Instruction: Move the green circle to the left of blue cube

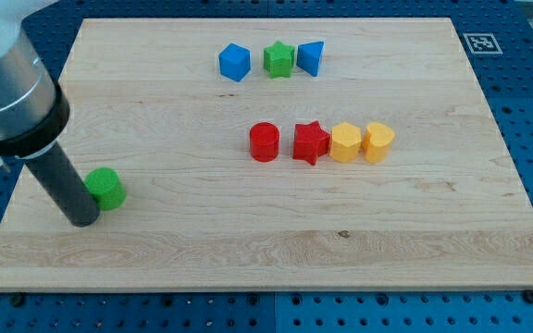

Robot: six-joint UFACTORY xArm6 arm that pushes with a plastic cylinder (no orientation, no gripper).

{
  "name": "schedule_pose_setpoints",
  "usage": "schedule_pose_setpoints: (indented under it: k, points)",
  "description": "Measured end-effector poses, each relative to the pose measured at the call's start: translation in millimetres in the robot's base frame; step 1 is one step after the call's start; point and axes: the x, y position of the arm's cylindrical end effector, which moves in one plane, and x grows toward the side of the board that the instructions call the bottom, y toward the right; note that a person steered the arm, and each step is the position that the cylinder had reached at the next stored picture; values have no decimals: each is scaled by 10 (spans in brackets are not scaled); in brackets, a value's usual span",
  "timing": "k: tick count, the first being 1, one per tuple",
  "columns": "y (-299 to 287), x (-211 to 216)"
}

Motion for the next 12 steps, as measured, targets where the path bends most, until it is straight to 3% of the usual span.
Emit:
schedule_pose_setpoints:
  k: [3, 4, 6, 8, 9, 11, 12]
  points:
    - [618, -628]
    - [572, -939]
    - [48, -1066]
    - [159, -1776]
    - [309, -1915]
    - [386, -1423]
    - [742, -1462]
